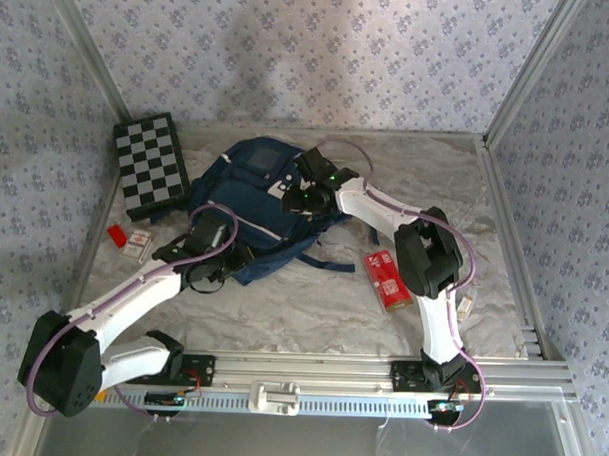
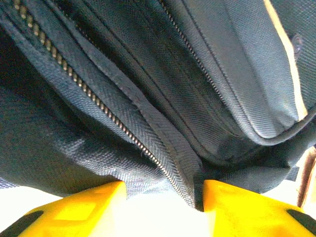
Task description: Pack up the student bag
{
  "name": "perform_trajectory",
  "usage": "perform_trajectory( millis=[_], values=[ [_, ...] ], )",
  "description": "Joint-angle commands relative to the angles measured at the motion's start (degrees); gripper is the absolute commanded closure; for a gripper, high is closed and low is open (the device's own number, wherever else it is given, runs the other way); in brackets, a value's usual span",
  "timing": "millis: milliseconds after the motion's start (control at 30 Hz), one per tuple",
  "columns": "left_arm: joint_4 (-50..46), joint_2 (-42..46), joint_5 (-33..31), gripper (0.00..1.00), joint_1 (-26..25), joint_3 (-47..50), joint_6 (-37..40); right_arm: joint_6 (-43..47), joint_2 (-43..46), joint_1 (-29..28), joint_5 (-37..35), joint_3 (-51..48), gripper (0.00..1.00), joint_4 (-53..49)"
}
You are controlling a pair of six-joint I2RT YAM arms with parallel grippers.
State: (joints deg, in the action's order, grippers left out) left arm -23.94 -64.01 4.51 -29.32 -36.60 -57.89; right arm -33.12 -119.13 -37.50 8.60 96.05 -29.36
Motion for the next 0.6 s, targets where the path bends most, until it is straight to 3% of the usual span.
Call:
perform_trajectory(
  millis=[0, 67, 167, 300, 567],
  values=[
    [-0.02, -1.61, 0.11, 0.58, 0.62, 0.73, 0.46, 2.09, -2.71, -0.05, 3.25, 1.85, 0.55, -0.71],
    [0.33, -1.50, 0.31, 0.59, 0.73, 1.72, 0.17, 2.70, -3.85, -0.05, 4.63, 2.28, 0.58, -0.59],
    [4.24, -1.27, 1.16, 0.59, 2.25, 4.99, -0.35, 3.18, -4.16, 0.10, 5.66, 2.77, 0.81, -0.36],
    [5.50, -5.04, 5.13, 0.61, 7.16, 4.93, 1.80, 2.54, -1.65, 0.12, 5.51, 1.81, 1.00, 0.39],
    [8.50, -9.98, 4.84, 0.62, 12.00, -0.41, 6.28, -1.65, 9.51, 0.93, 6.19, -5.87, 1.00, 7.06]
  ],
)
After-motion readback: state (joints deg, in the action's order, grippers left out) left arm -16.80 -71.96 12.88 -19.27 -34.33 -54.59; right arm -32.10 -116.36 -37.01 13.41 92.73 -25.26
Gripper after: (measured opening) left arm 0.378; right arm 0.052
